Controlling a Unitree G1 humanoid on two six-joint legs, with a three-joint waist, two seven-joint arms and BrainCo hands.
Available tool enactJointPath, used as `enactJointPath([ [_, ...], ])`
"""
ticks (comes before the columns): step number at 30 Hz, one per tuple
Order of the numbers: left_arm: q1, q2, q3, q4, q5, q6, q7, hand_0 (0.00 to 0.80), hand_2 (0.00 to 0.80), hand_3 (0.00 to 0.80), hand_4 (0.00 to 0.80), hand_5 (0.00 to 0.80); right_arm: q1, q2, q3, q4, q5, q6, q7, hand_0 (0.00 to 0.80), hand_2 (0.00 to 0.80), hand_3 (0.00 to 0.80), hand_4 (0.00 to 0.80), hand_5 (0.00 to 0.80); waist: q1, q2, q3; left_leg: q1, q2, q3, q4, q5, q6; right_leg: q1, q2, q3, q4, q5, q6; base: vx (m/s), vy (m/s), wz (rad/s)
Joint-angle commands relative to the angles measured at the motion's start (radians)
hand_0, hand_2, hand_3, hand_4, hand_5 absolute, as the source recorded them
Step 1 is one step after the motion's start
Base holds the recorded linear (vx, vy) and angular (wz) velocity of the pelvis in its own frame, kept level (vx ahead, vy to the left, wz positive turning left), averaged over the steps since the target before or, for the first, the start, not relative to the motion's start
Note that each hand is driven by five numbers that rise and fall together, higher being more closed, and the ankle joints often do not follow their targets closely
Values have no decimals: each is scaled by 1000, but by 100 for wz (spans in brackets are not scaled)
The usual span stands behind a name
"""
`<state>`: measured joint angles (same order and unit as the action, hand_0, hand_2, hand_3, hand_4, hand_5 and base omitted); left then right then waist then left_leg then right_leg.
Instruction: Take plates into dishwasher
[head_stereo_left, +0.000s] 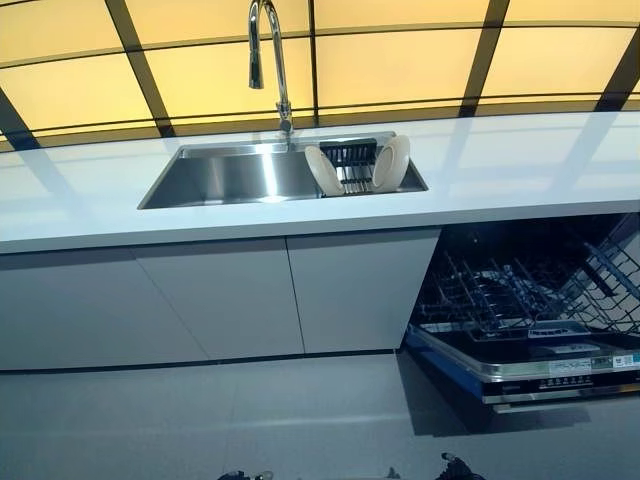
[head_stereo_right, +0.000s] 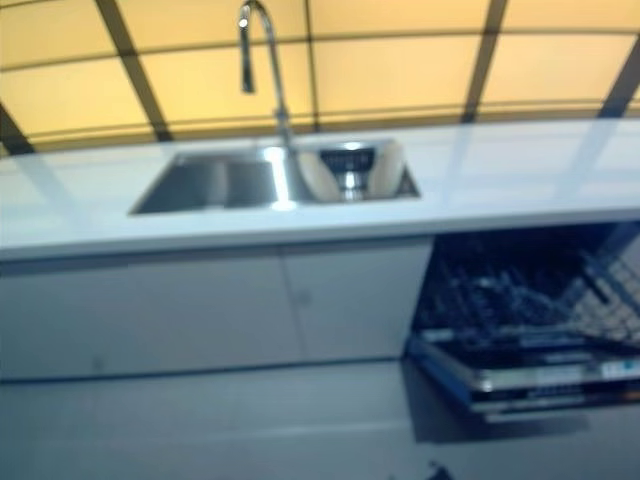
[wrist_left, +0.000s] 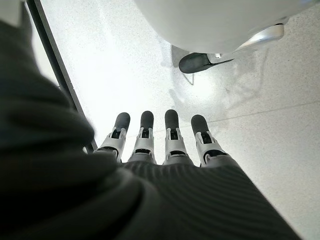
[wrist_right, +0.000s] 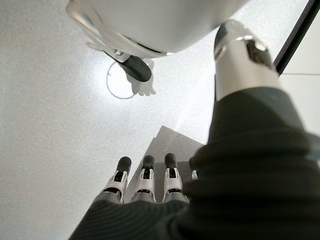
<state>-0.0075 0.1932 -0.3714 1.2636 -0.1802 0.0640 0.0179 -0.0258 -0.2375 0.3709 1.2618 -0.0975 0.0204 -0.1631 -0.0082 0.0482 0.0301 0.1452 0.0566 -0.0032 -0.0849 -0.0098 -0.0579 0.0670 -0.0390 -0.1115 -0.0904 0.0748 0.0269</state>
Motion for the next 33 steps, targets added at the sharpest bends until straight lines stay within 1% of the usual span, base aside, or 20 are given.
enactJointPath([
  [1,-76,-40,-5,30,-39,4,-5,0,0,0,0,0,-59,53,47,22,-19,-27,-1,0,0,0,0,0,14,-54,36,-34,-110,-31,-2,14,89,40,-10,4,4,-14,29,0,0,0],
  [4,-81,-38,3,26,-93,-22,-29,0,0,0,0,0,-61,50,49,21,-21,-32,1,0,0,0,0,0,15,-55,38,-35,-110,-30,-2,13,90,39,-10,4,4,-14,29,0,0,0],
  [6,-79,-40,13,26,-100,-28,-52,0,0,0,0,0,-59,50,42,24,-15,-37,-2,0,0,0,0,0,19,-56,38,-32,-110,-31,-2,13,89,42,-11,-1,3,-13,29,0,0,0],
  [8,-72,-43,21,31,-97,-59,-66,0,0,0,0,0,-58,52,35,23,-9,-31,3,0,0,0,0,0,18,-56,38,-32,-109,-28,-2,12,90,44,-11,0,3,-13,29,17,-1,0],
  [13,-70,-45,22,42,-77,-52,-53,0,0,0,0,0,-51,56,28,34,7,-21,41,0,0,0,0,0,20,-61,37,-32,-110,-29,-2,12,92,43,-12,-2,5,-14,28,0,0,0],
  [15,-70,-46,25,49,-67,-59,-48,0,0,0,0,0,-52,58,29,37,-18,-27,50,0,0,0,0,0,21,-63,37,-30,-110,-29,-2,12,92,44,-12,-3,5,-14,28,0,0,0],
  [16,-70,-47,27,51,-60,-62,-45,0,0,0,0,0,-54,59,33,37,-15,-1,71,0,0,0,0,0,21,-64,37,-29,-110,-29,-2,11,92,45,-12,-2,5,-15,27,0,0,0],
  [17,-71,-47,27,52,-56,-62,-46,0,0,0,0,0,-56,60,34,40,-11,9,77,0,0,0,0,0,22,-64,38,-28,-110,-28,-2,11,92,46,-12,-2,6,-15,26,0,0,0],
  [20,-77,-45,26,55,-42,-61,-45,0,0,0,0,0,-65,59,43,42,-26,20,102,0,0,0,0,0,23,-66,42,-24,-109,-27,-2,13,94,48,-12,0,12,-16,25,0,0,0],
  [23,-87,-44,26,56,-46,-55,-47,0,0,0,0,0,-80,58,55,43,-46,48,123,0,0,0,0,0,27,-69,49,-19,-108,-28,-2,14,96,51,-13,0,17,-16,23,0,0,0],
  [28,-81,-39,35,75,-30,-28,-43,0,0,0,0,0,-81,65,59,43,-42,48,120,0,0,0,0,0,30,-74,47,0,-108,-40,-2,9,98,73,-9,-4,24,-27,19,46,-24,5],
  [33,-71,-35,46,83,-29,-38,-24,0,0,0,0,0,-77,74,60,34,-13,59,81,0,0,0,0,0,27,-77,41,15,-103,-51,-2,9,102,74,3,6,51,-50,5,60,-85,10],
])
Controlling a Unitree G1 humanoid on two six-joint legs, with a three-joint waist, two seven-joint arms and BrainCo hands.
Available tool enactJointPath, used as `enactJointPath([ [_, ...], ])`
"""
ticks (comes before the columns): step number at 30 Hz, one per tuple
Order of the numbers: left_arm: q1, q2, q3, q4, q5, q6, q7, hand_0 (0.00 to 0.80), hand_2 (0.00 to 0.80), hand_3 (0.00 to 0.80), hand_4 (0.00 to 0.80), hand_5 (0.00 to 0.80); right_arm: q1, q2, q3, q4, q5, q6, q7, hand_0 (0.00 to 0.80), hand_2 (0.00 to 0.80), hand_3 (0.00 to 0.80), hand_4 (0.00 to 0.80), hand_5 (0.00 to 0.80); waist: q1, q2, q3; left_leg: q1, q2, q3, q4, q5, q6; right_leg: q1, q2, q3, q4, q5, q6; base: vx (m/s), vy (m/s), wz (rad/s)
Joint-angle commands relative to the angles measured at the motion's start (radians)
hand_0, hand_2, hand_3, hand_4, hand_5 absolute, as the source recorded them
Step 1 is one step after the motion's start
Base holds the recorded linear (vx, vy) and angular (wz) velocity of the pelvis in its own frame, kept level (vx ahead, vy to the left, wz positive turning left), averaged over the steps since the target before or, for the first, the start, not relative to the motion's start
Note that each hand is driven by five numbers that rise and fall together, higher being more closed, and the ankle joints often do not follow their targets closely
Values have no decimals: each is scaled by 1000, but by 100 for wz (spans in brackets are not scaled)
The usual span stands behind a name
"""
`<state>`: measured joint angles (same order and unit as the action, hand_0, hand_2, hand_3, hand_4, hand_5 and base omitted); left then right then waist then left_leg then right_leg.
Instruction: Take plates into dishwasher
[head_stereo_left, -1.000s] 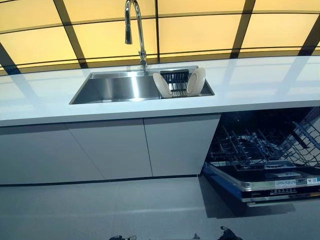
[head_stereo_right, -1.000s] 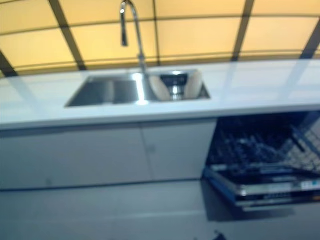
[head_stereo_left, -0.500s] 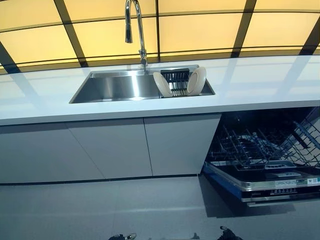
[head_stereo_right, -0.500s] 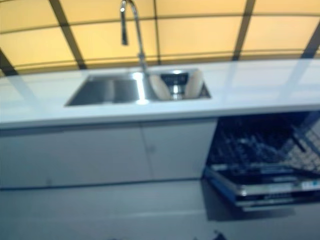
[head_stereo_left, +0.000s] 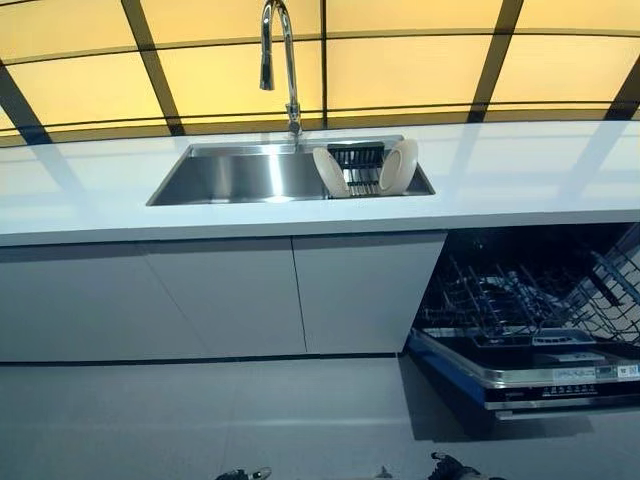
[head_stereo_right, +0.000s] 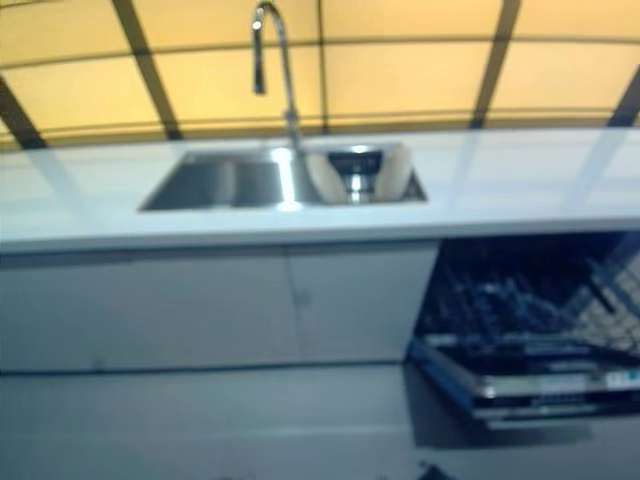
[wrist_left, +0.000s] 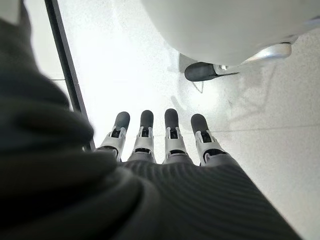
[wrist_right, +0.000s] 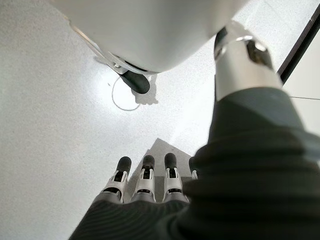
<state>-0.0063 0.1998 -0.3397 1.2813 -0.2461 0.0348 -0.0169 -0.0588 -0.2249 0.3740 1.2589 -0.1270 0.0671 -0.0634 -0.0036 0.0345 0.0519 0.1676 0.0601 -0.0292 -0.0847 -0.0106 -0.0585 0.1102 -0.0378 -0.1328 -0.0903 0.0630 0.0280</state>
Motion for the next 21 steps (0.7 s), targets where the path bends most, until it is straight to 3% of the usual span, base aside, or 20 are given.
enactJointPath([
  [1,-72,-41,16,67,30,-8,17,0,0,0,0,0,-44,63,57,38,22,16,-26,0,0,0,0,0,23,-64,21,-5,-104,-27,3,7,103,32,6,30,55,-42,0,50,-128,1],
  [5,-71,-42,46,61,-36,-15,51,0,0,0,0,0,-53,62,60,37,-3,21,0,0,0,0,0,0,24,-80,38,-23,-82,-14,100,-13,88,34,13,32,74,-49,-21,49,-97,-1],
  [6,-76,-43,64,54,-67,-19,63,0,0,0,0,0,-56,56,65,33,-5,5,4,0,0,0,0,0,28,-97,53,-73,-77,2,232,-21,79,29,3,30,84,-46,-31,26,-123,-2],
  [7,-79,-43,91,53,-97,-40,65,0,0,0,0,0,-59,47,71,20,2,-15,-1,0,0,0,0,0,40,-111,78,-166,-89,6,402,8,75,22,-1,30,99,-48,-46,17,-123,-4],
  [9,-79,-42,116,47,-135,-52,59,0,0,0,0,0,-62,36,70,5,-12,-12,-6,0,0,0,0,0,58,-111,107,-281,-99,13,485,87,64,30,8,41,111,-50,-58,54,-49,-16],
  [11,-71,-45,143,46,-185,-87,49,0,0,0,0,0,-65,19,65,11,-16,-14,-10,0,0,0,0,0,82,-73,142,-346,-70,65,365,183,27,63,43,56,122,-76,-57,267,49,-24],
  [12,-63,-45,150,49,-190,-101,50,0,0,0,0,0,-66,16,57,23,-16,-30,-12,0,0,0,0,0,106,-37,147,-395,-62,55,235,264,7,94,76,75,121,-94,-56,490,54,-39],
  [14,-47,-46,150,53,-175,-108,54,0,0,0,0,0,-70,17,57,30,-22,-37,-23,0,0,0,0,0,156,-28,156,-421,-101,-18,64,331,-7,153,91,131,128,-128,-57,510,20,-52],
  [15,-43,-48,152,54,-176,-111,53,0,0,0,0,0,-72,17,59,32,-16,-34,-30,0,0,0,0,0,169,-26,152,-438,-106,-31,37,332,-6,167,98,155,131,-139,-59,413,40,-78],
  [17,-45,-55,164,53,-166,-118,48,0,0,0,0,0,-71,20,41,42,-27,-28,-35,0,0,0,0,0,170,-33,140,-431,-98,14,60,297,12,189,74,162,141,-170,-47,367,109,-84],
  [19,-51,-52,165,50,-164,-120,59,0,0,0,0,0,-68,26,32,60,-61,-23,-49,0,0,0,0,0,163,-41,117,-408,-74,49,76,255,27,201,26,138,147,-179,-21,328,161,2],
  [21,-58,-48,161,58,-147,-123,73,0,0,0,0,0,-59,30,19,71,-81,-20,-55,0,0,0,0,0,159,-47,106,-395,-61,50,128,209,37,219,-12,112,169,-198,-4,345,129,1],
])
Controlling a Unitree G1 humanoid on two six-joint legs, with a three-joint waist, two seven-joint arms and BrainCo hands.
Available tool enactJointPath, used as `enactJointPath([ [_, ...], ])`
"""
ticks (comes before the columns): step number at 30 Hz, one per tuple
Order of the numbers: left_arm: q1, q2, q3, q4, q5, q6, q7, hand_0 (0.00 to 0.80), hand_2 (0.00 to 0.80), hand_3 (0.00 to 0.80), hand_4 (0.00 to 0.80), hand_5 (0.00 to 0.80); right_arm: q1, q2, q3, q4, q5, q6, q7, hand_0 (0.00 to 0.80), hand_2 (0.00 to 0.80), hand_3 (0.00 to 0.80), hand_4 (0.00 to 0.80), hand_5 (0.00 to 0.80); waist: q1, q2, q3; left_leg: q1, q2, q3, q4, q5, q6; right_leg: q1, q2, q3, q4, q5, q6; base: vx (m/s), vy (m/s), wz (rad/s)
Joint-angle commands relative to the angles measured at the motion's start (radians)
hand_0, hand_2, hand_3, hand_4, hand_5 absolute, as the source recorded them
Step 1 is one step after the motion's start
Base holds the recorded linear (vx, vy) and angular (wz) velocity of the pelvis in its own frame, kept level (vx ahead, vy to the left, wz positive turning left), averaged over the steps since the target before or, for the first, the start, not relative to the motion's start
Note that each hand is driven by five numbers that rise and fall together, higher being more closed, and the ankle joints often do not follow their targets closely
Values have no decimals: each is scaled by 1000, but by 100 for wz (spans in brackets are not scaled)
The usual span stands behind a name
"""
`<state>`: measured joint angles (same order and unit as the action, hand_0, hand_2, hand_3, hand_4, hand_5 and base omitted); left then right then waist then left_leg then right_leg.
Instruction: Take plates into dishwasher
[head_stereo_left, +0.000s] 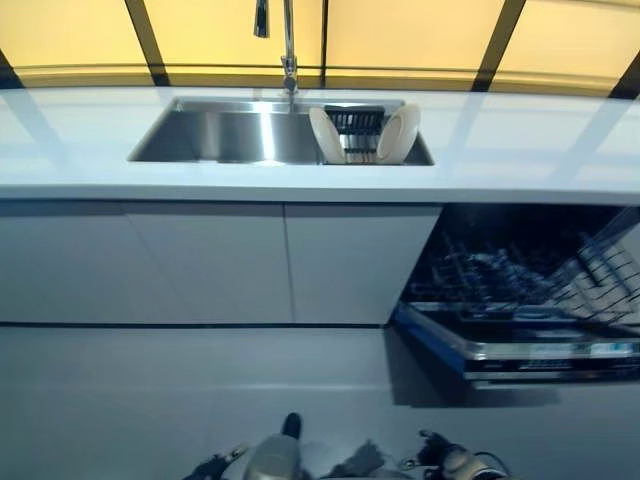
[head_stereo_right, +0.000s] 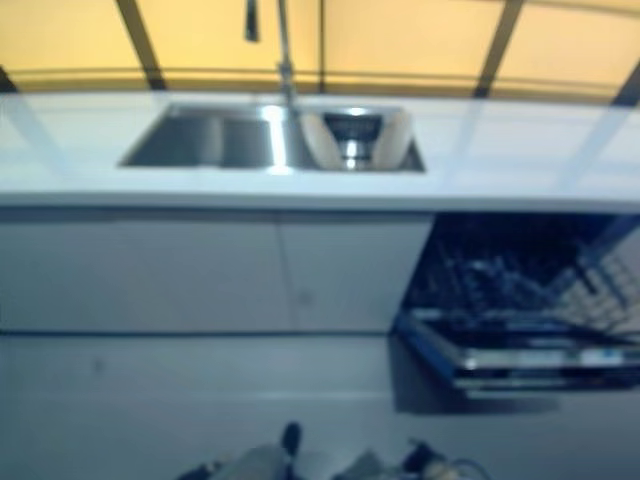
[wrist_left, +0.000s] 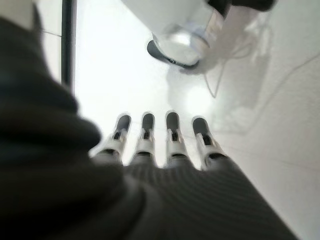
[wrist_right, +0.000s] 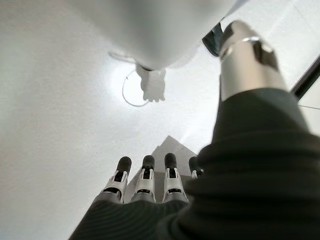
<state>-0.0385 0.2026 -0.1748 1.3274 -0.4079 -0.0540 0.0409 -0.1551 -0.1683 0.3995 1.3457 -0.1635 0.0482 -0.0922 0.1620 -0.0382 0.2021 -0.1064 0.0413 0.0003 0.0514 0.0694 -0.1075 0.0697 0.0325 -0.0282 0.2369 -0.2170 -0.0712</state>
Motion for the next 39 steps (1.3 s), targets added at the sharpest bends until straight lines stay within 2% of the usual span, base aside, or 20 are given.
enactJointPath([
  [1,-27,-45,-4,13,14,-37,16,0,0,0,0,0,49,-27,-16,-13,-47,-10,-22,0,0,0,0,0,-9,20,-54,-123,-39,35,30,107,85,273,-96,-8,-156,80,103,430,145,-14],
  [2,-30,-37,-7,6,23,-29,11,0,0,0,0,0,61,-23,-21,-13,-51,-27,-17,0,0,0,0,0,-10,10,-72,-105,-38,47,38,84,96,283,-115,-28,-162,84,119,428,148,-19],
  [5,-43,-28,-31,5,66,-5,0,0,0,0,0,0,62,-8,-27,-7,-51,-38,-28,0,0,0,0,0,-7,-6,-116,-74,-57,32,15,69,121,286,-149,-51,-178,121,148,332,136,-24],
  [11,-61,-30,-70,22,111,15,-37,0,0,0,0,0,31,-8,-33,-15,-50,-33,-31,0,0,0,0,0,-5,-23,-166,-110,-120,1,66,19,170,261,-184,-8,-134,187,164,240,165,-3],
  [12,-63,-29,-79,23,123,12,-27,0,0,0,0,0,30,-8,-37,-18,-42,-29,-39,0,0,0,0,0,-7,-25,-172,-111,-137,-6,68,10,184,252,-195,7,-85,228,168,240,165,13],
  [13,-65,-22,-86,23,131,16,-32,0,0,0,0,0,31,-10,-42,-20,-31,-27,-52,0,0,0,0,0,-15,-27,-175,-99,-153,-15,63,4,194,212,-210,19,-6,310,173,294,174,14],
  [15,-66,-11,-98,21,160,35,-45,0,0,0,0,0,35,-20,-49,-28,8,-22,-72,0,0,0,0,0,-53,-13,-170,-49,-162,-41,47,-6,206,89,-171,62,135,367,168,342,141,40],
  [17,-67,-7,-105,19,181,37,-48,0,0,0,0,0,37,-26,-49,-30,27,-21,-81,0,0,0,0,0,-78,-9,-161,-20,-166,-61,39,-11,205,9,-156,70,154,384,162,297,37,83],
  [18,-70,-5,-116,21,191,23,-56,0,0,0,0,0,33,-43,-44,-31,34,-28,-80,0,0,0,0,0,-121,13,-140,59,-155,-93,5,-15,192,-133,-145,48,100,394,149,376,-62,49],
  [19,-74,-3,-132,16,186,18,-61,0,0,0,0,0,31,-54,-34,-33,31,-33,-76,0,0,0,0,0,-138,26,-130,99,-145,-112,-19,-17,181,-173,-135,37,29,379,141,472,-98,19],
  [20,-79,-2,-141,13,186,15,-65,0,0,0,0,0,31,-59,-30,-34,32,-36,-75,0,0,0,0,0,-147,23,-126,114,-149,-128,-28,-24,178,-201,-133,42,-39,390,146,391,-164,14],
  [21,-84,-2,-149,12,189,11,-72,0,0,0,0,0,31,-64,-27,-34,38,-40,-74,0,0,0,0,0,-165,16,-117,146,-161,-156,-42,-42,177,-225,-136,46,-143,441,163,522,-262,52],
  [22,-108,1,-152,13,191,4,-83,0,0,0,0,0,18,-69,-35,-28,34,-54,-60,0,0,0,0,0,-202,19,-103,193,-162,-215,-33,-82,176,-305,-116,72,-281,501,177,457,-240,67],
  [23,-112,1,-152,13,190,3,-83,0,0,0,0,0,13,-69,-35,-28,28,-53,-54,0,0,0,0,0,-205,22,-98,199,-159,-219,-27,-93,177,-308,-110,70,-283,499,175,390,-207,61],
  [25,-105,-8,-152,-7,205,5,-60,0,0,0,0,0,-8,-61,-6,-47,-56,-40,-27,0,0,0,0,0,-192,-10,-97,189,-169,-187,70,-165,184,-257,-113,52,-215,446,155,242,-140,65],
  [26,-99,-11,-158,-21,228,7,-60,0,0,0,0,0,-9,-60,11,-58,-59,-39,-15,0,0,0,0,0,-189,-13,-99,195,-158,-177,90,-170,179,-249,-112,44,-188,437,153,252,-124,67],
  [28,-97,-23,-176,-18,259,-12,-84,0,0,0,0,0,-30,-71,50,-86,-78,-109,55,0,0,0,0,0,-177,-20,-105,232,-130,-156,68,-192,166,-212,-124,-4,-206,426,144,207,-76,67],
  [32,-102,-1,-192,-27,242,40,-65,0,0,0,0,0,-84,-96,135,-243,-17,-200,251,0,0,0,0,0,-161,-40,-122,245,-125,-165,16,-180,156,-180,-120,-3,-245,422,149,137,-61,38],
  [38,-57,58,-138,-50,259,58,-78,0,0,0,0,0,-76,-236,162,-800,207,-50,511,0,0,0,0,0,-188,-60,-117,240,-110,-127,-20,-169,151,-201,-121,-6,-235,414,163,47,-46,-31],
  [39,-51,63,-128,-52,256,58,-80,0,0,0,0,0,-63,-264,158,-852,270,-50,557,0,0,0,0,0,-194,-59,-114,240,-109,-121,-26,-167,152,-204,-120,-3,-231,412,166,106,-34,-23],
])
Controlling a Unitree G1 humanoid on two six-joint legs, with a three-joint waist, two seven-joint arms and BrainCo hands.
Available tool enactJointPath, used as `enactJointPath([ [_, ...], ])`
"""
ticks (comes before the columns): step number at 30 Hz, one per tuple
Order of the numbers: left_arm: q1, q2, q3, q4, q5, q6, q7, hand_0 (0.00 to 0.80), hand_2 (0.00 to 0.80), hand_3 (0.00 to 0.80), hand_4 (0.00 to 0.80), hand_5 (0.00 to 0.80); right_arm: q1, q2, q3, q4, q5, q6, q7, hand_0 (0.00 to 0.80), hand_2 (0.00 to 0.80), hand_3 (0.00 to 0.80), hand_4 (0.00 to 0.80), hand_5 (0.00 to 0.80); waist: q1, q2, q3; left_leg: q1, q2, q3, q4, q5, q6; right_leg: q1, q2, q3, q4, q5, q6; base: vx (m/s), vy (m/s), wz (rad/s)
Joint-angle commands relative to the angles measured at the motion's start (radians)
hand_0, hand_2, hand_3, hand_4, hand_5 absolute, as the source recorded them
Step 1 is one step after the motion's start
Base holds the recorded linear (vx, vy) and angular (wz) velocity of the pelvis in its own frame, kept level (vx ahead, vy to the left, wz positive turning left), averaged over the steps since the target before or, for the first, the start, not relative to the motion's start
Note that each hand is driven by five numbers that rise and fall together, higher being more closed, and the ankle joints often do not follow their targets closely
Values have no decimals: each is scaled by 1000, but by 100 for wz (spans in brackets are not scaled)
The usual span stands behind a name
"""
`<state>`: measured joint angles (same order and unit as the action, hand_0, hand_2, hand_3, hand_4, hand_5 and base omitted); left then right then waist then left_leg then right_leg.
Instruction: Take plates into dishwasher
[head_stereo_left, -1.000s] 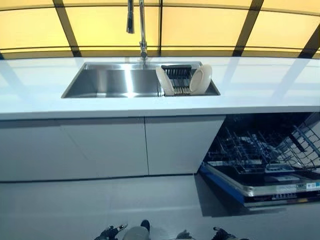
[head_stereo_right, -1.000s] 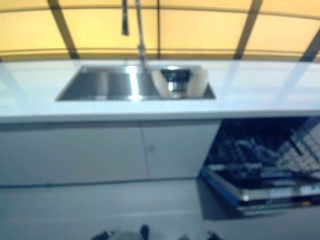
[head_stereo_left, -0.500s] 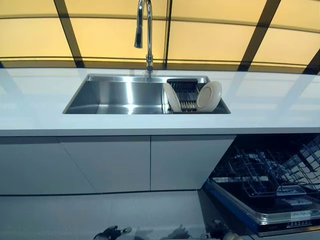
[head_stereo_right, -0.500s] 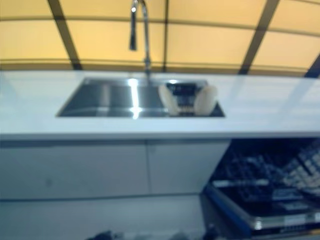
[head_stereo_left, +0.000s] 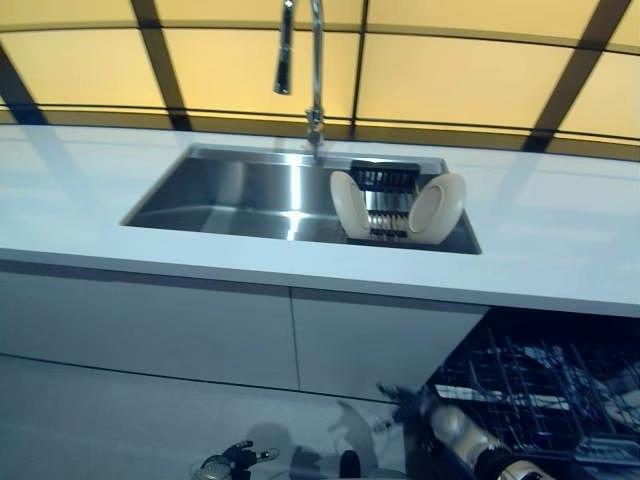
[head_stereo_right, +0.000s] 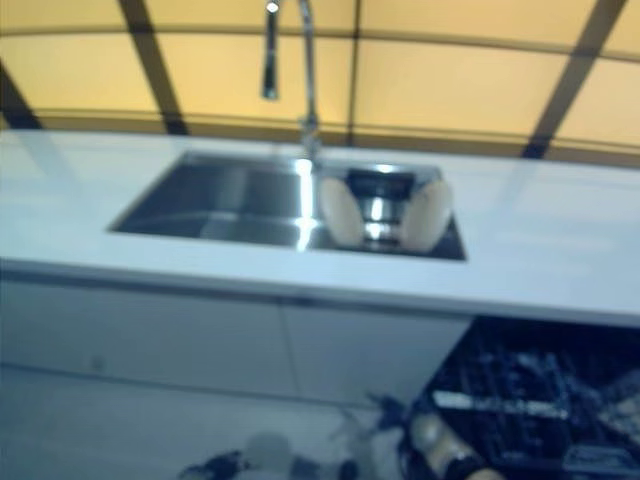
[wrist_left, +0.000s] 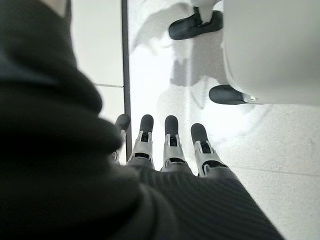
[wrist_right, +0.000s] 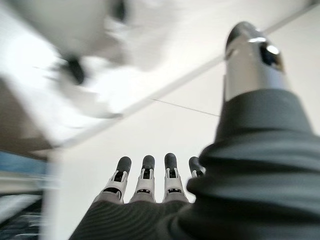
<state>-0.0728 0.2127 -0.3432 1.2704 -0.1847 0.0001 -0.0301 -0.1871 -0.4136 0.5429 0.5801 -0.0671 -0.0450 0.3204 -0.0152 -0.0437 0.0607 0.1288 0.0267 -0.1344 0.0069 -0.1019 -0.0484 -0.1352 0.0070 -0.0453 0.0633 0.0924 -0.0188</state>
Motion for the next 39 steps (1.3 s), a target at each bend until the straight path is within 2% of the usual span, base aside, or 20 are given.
enactJointPath([
  [1,-2,71,59,1,33,-5,-18,0,0,0,0,0,1,-76,-15,-244,296,94,253,0,0,0,0,0,-30,-55,32,3,-91,28,16,8,94,-8,-94,18,-38,93,117,121,-48,-19],
  [5,11,95,79,7,40,-24,-25,0,0,0,0,0,32,-136,-132,-406,537,154,422,0,0,0,0,0,-42,-60,39,-11,-82,48,42,1,94,-22,-90,18,4,66,112,94,-86,-6],
  [9,15,105,101,23,17,-31,-19,0,0,0,0,0,5,-193,-230,-473,700,183,493,0,0,0,0,0,-49,-69,26,-3,-57,68,102,-42,72,-16,-87,-9,30,28,89,98,-97,-2],
  [10,22,105,115,33,11,-32,-14,0,0,0,0,0,-14,-216,-281,-477,750,196,507,0,0,0,0,0,-52,-72,14,2,-32,78,151,-22,51,0,-81,-27,24,19,69,139,-78,-13],
  [11,35,102,128,43,2,-38,2,0,0,0,0,0,-42,-240,-326,-476,827,196,486,0,0,0,0,0,-51,-77,5,-23,-2,90,271,68,26,30,-71,-37,10,10,45,152,-113,-20],
  [13,61,94,155,47,7,-52,13,0,0,0,0,0,-73,-246,-391,-489,902,187,451,0,0,0,0,0,-36,-107,24,-173,15,118,567,174,20,80,-81,-26,5,-1,14,182,-141,-15],
  [14,80,90,169,41,16,-57,14,0,0,0,0,0,-101,-252,-434,-492,960,176,396,0,0,0,0,0,-14,-105,44,-246,6,117,648,181,21,124,-72,-12,2,-12,0,176,-74,-17],
  [15,81,90,170,41,16,-58,13,0,0,0,0,0,-110,-249,-443,-486,966,175,390,0,0,0,0,0,-11,-107,44,-262,0,121,636,189,20,133,-74,-11,-1,-15,1,285,58,-48],
  [16,95,92,170,43,4,-68,15,0,0,0,0,0,-186,-238,-490,-452,1031,156,297,0,0,0,0,0,20,-92,58,-303,8,149,515,202,8,202,-59,5,-16,-42,10,336,135,-59],
  [17,97,96,172,45,3,-77,10,0,0,0,0,0,-240,-234,-509,-418,1051,109,218,0,0,0,0,0,35,-66,58,-305,31,186,354,240,-12,236,-42,-7,-23,-66,20,416,167,-62],
  [18,96,96,172,40,4,-77,10,0,0,0,0,0,-277,-251,-522,-389,1086,96,183,0,0,0,0,0,50,-56,68,-304,29,208,284,270,-21,268,-32,-4,-28,-82,18,413,175,-61],
  [19,90,96,160,22,-1,-63,17,0,0,0,0,0,-330,-269,-532,-346,1124,52,74,0,0,0,0,0,81,-42,69,-335,12,209,146,297,-29,309,-18,12,-39,-99,26,311,119,-60],
  [20,87,96,153,16,0,-55,22,0,0,0,0,0,-359,-287,-539,-323,1128,43,30,0,0,0,0,0,94,-44,69,-339,2,205,113,299,-27,328,-21,18,-44,-104,28,321,123,-39],
  [21,73,93,131,13,21,-45,38,0,0,0,0,0,-448,-336,-550,-240,1131,1,-71,0,0,0,0,0,120,-57,66,-329,-38,166,83,265,-8,358,-42,29,-56,-120,37,166,88,-10],
  [23,46,102,89,31,-6,-57,44,0,0,0,0,0,-528,-383,-552,-178,1114,-46,-180,0,0,0,0,0,119,-56,35,-297,-52,152,51,227,13,345,-64,22,-59,-115,60,150,153,-13],
  [26,2,103,62,38,-45,-39,23,0,0,0,0,0,-611,-437,-564,-92,1066,-19,-235,0,0,0,0,0,104,-47,3,-222,-54,136,0,205,26,321,-86,-13,-55,-109,69,191,185,-48],
  [29,-17,101,43,38,-53,-26,25,0,0,0,0,0,-686,-505,-508,20,1091,21,-240,0,0,0,0,0,103,-58,-25,-210,-56,141,-6,198,31,315,-89,-25,-64,-107,68,120,84,-10],
  [32,-15,95,23,42,-37,-30,8,0,0,0,0,0,-795,-574,-409,152,1031,64,-257,0,0,0,0,0,119,-80,-44,-219,-59,137,4,190,33,316,-96,-36,-82,-99,70,111,50,9],
  [35,-4,94,13,50,-31,-41,-4,0,0,0,0,0,-874,-603,-351,228,1023,60,-292,0,0,0,0,0,131,-96,-49,-227,-59,140,24,177,33,321,-108,-39,-97,-87,78,92,36,9],
  [39,1,94,3,47,-13,-44,0,0,0,0,0,0,-966,-607,-304,290,1005,116,-335,0,0,0,0,0,147,-105,-51,-230,-68,138,29,163,49,331,-122,-40,-92,-92,93,110,66,6],
])
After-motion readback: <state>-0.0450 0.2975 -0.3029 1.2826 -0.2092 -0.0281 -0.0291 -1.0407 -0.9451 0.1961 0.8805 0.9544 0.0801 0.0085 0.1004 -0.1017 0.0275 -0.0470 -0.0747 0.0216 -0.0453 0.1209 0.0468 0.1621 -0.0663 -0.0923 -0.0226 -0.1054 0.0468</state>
